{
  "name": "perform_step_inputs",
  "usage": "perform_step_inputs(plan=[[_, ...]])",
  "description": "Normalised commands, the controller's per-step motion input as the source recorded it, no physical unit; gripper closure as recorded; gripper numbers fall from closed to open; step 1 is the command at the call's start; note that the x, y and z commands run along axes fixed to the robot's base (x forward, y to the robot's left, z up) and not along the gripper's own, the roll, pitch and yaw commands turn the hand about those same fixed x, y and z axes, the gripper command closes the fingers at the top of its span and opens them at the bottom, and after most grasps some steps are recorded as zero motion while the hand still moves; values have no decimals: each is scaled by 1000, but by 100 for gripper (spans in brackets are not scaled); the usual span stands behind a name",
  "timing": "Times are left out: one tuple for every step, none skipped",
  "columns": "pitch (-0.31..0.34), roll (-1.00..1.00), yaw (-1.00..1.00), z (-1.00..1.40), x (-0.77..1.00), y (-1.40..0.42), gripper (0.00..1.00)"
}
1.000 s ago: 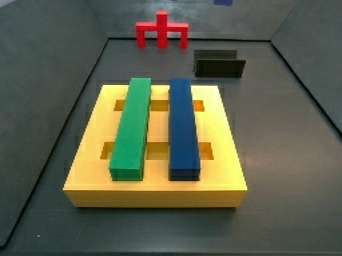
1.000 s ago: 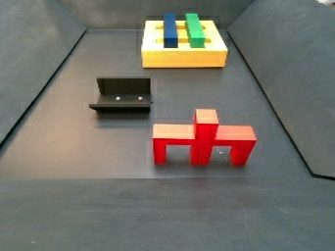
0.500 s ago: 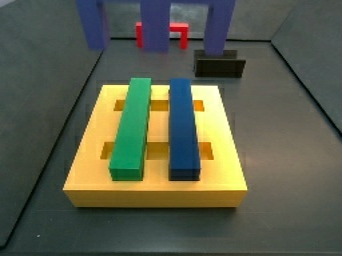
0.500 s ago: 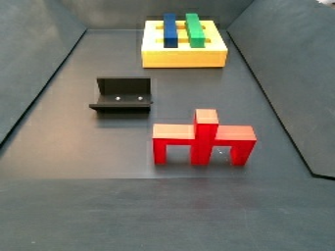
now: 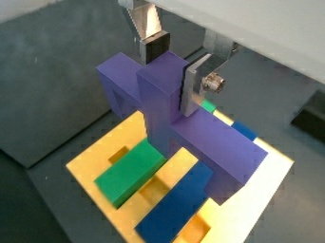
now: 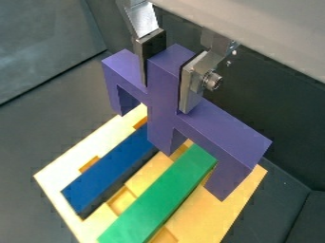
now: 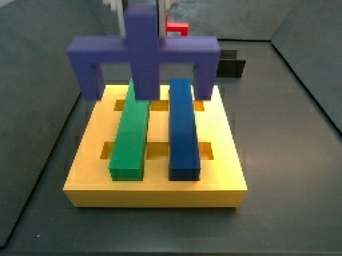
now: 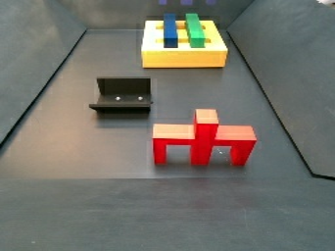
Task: Pick up the purple object. Move up. Place the purple object on the fixture. Regrasp the purple object. Move to above the board. Insert the purple object.
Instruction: Insert the purple object.
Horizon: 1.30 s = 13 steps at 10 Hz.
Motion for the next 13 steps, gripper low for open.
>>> perform_step_inputs(plan=[[-107, -117, 9, -506, -29, -249, 100], [-23, 0, 100, -234, 23, -389, 100], [0, 133, 74, -234, 31, -349, 100], [0, 179, 63, -203, 0, -243, 100], [0, 209, 86, -160, 0, -226, 100], [0, 241, 129, -163, 149, -183, 100], [0, 229, 100, -146, 186, -151, 100], [0, 179, 60, -117, 203, -117, 100], [0, 89, 34, -94, 303, -40, 100], [0, 60, 0, -71, 294, 0, 100], [0, 64, 0, -74, 186, 0, 100], [0, 63, 0, -140, 31, 0, 100], [0, 49, 0, -191, 0, 0, 100]])
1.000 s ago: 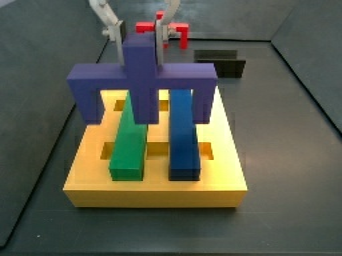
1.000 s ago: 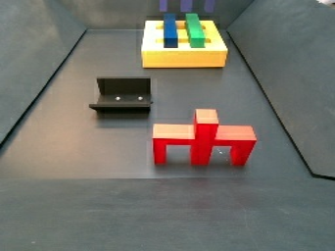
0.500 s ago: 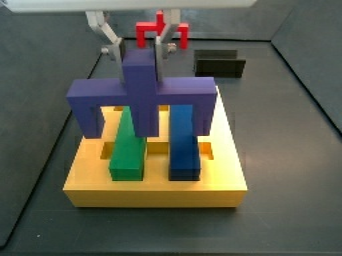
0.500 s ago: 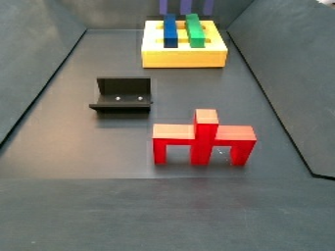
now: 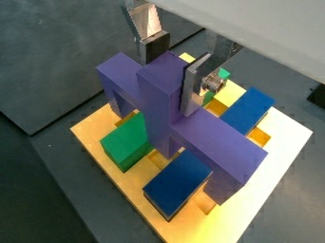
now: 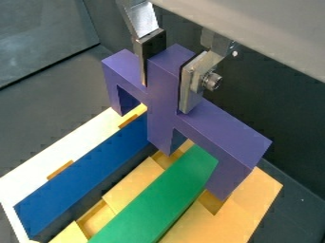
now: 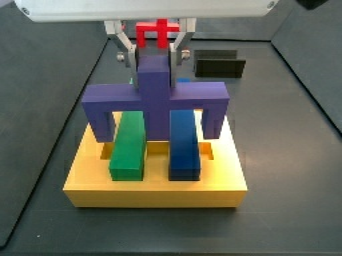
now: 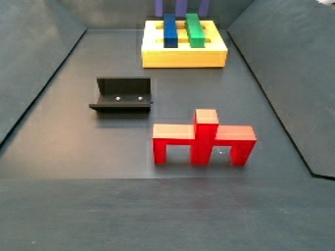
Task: Pick up the purple object. Move up. Place the purple object on the fixture. Regrasp the purple object. Move to above the board. Insert the purple object.
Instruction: Insert the purple object.
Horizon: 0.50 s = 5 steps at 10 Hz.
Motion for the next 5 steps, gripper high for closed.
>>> perform_step_inputs(plan=[[0, 53, 0, -223, 0, 0, 100], [0, 44, 0, -226, 0, 0, 100], [0, 11, 0, -154, 86, 0, 100], [0, 13, 0, -114, 157, 0, 100], [0, 29, 0, -137, 100, 0, 100]])
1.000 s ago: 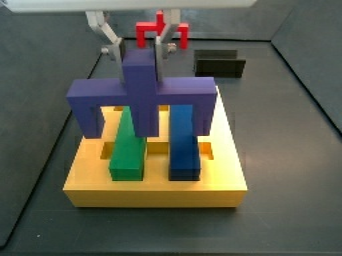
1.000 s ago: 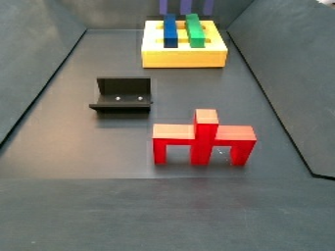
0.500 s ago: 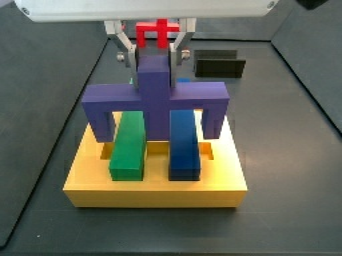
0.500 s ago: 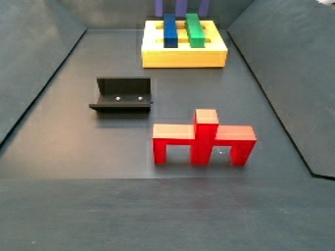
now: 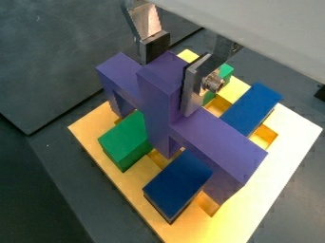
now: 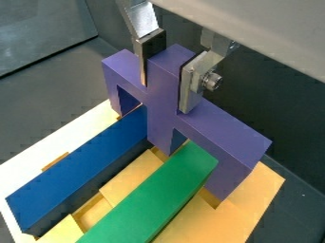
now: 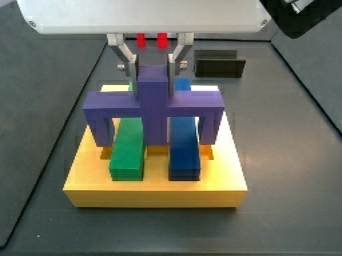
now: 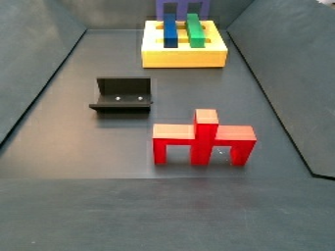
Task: Pick up the purple object. Move up. Place the purple object on the fixture. Regrasp the purple object. Move to above the board. Insert the purple object.
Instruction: Insert the purple object.
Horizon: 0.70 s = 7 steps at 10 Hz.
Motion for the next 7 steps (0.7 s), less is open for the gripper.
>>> perform_step_inputs(plan=[[0, 24, 0, -134, 69, 0, 100], [0, 19, 0, -126, 46, 0, 100], [0, 7, 0, -146, 0, 0, 100], [-19, 0, 0, -200, -9, 0, 100], [-36, 0, 0, -220, -23, 0, 100], [-30, 0, 0, -206, 0, 0, 100], [-33, 0, 0, -197, 0, -3, 100]])
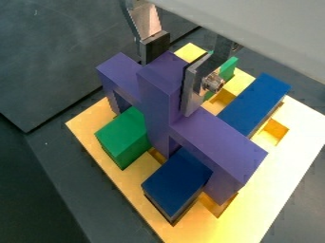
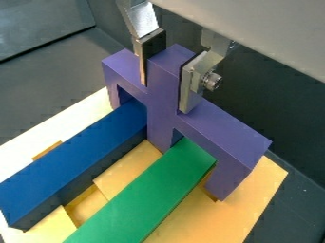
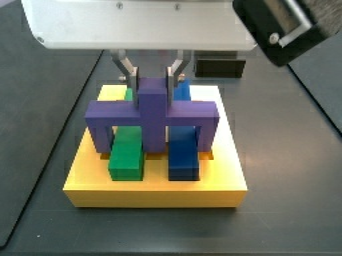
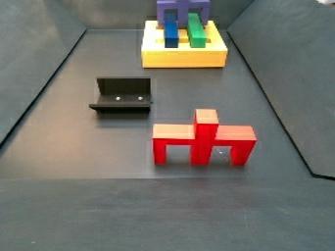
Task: Pick up the purple object. Move up. Place the purple object on the fixture. Regrasp the purple object. Move to above the board. Insert the purple object.
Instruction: Insert the purple object.
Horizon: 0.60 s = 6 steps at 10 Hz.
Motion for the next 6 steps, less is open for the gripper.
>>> perform_step_inputs(plan=[[-37, 0, 0, -197, 0, -6, 100], [-29, -36, 0, -151, 0, -51, 100], [-24, -39, 0, -151, 0, -54, 100], [-27, -13, 0, -229, 0, -29, 100], [-10, -16, -23, -126, -83, -6, 100], [-26, -74, -51, -106, -71, -34, 100]])
